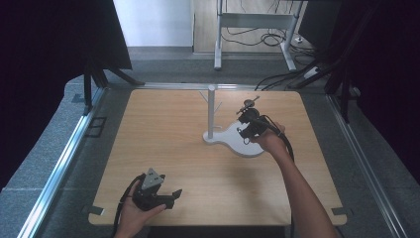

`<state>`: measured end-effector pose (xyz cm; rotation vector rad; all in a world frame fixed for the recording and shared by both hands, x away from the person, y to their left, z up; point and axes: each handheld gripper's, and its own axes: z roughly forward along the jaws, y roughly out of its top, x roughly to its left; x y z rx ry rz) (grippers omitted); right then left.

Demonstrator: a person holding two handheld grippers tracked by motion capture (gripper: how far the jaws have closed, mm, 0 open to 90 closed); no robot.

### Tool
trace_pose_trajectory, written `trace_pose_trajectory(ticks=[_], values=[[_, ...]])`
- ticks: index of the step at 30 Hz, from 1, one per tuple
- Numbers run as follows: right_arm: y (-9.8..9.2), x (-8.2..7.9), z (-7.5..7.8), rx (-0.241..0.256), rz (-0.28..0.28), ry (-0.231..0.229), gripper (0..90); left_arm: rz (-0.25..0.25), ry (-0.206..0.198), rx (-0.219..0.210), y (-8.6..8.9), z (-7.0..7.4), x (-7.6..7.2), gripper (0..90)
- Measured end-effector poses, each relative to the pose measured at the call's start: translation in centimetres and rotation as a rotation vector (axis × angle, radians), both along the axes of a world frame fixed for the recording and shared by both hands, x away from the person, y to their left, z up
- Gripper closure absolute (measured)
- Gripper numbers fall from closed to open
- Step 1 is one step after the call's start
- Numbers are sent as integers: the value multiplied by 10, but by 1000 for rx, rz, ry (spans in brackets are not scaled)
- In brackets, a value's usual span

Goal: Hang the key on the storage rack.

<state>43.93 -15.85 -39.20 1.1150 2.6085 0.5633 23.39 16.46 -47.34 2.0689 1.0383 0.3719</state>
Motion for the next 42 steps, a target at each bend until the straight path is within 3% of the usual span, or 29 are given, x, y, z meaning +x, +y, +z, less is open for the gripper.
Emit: trace_pose_trajectory(ticks=[11,26,36,42], values=[[8,19,11,8,-12,-42,844,-8,10,-2,-2,-2,0,210],[19,37,18,12,-15,-43,844,-11,10,-2,-1,-1,0,214],[21,46,24,49,-34,-58,845,-11,11,-2,0,-2,0,214],[25,52,24,38,-37,-57,845,-12,15,0,-1,-2,0,214]])
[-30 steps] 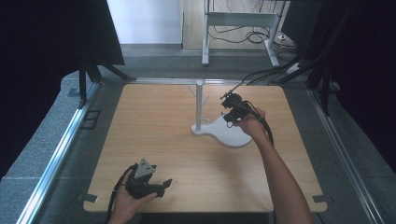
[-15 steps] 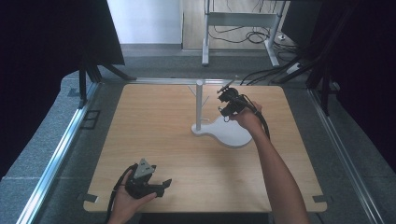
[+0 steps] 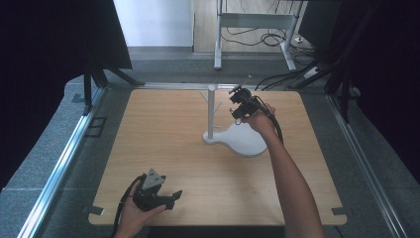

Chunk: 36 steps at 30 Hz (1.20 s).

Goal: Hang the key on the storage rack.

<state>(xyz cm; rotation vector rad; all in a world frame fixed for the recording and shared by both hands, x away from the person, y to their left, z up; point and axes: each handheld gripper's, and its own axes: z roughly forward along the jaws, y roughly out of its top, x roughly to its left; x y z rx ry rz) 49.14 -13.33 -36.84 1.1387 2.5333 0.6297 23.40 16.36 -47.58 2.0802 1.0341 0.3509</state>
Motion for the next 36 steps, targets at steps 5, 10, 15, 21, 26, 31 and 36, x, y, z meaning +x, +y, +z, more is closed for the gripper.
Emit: trace_pose_trajectory(ticks=[5,10,15,21,26,31,36], values=[[6,4,1,2,5,-5,845,-1,1,1,0,0,0,214],[11,12,3,4,6,-4,845,5,0,-2,2,1,0,214],[15,17,7,12,8,-6,845,12,3,-5,5,0,0,213],[21,20,9,3,14,-10,845,12,3,-7,5,0,0,214],[24,21,14,6,14,-20,845,12,4,-5,6,0,1,214],[25,22,14,6,13,-24,845,11,7,-6,4,0,0,214],[25,23,14,15,5,-26,845,8,12,1,3,-2,1,217]])
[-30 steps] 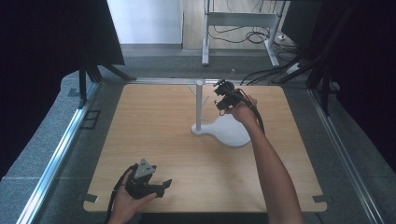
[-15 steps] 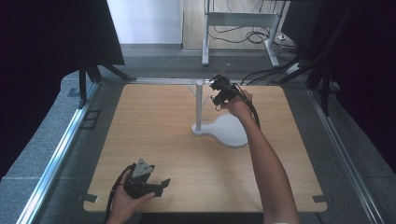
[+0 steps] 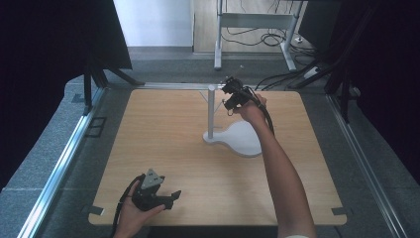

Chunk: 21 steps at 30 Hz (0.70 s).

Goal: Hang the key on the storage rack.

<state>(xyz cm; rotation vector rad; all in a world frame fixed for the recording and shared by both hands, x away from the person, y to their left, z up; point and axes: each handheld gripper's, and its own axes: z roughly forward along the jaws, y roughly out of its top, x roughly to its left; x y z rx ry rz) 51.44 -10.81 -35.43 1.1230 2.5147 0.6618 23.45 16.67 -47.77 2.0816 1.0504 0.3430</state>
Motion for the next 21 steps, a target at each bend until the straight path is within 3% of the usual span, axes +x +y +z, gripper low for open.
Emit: trace_pose_trajectory(ticks=[21], values=[[9,-7,2,11,-1,-16,842,-13,2,9,-3,-1,0,218]])
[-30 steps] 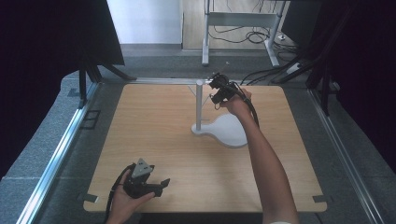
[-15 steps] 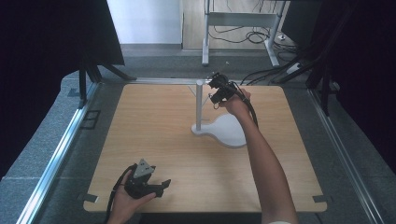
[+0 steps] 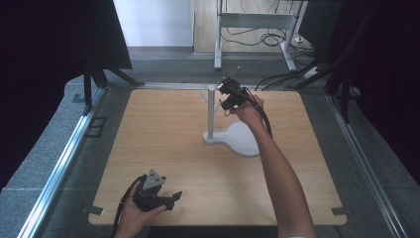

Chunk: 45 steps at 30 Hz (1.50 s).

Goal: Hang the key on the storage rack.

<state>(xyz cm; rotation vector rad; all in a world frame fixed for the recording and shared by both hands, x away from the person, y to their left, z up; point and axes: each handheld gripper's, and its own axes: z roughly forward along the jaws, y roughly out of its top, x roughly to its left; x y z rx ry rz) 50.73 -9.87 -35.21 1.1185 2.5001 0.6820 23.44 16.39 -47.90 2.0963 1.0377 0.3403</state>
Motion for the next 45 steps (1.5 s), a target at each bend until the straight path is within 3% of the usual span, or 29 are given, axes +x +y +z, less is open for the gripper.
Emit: trace_pose_trajectory(ticks=[11,18,26,34,45], values=[[1,-6,-2,25,0,-7,835,-3,5,5,-2,-2,0,218],[1,-8,-3,42,13,4,766,-7,9,6,-3,-3,0,219],[-7,-13,1,85,21,14,708,-14,10,8,-4,-4,0,219],[-15,-25,4,93,33,11,697,-23,15,12,-8,-5,0,220],[-33,-42,-7,114,42,17,662,-29,19,21,-11,-6,-1,219]])
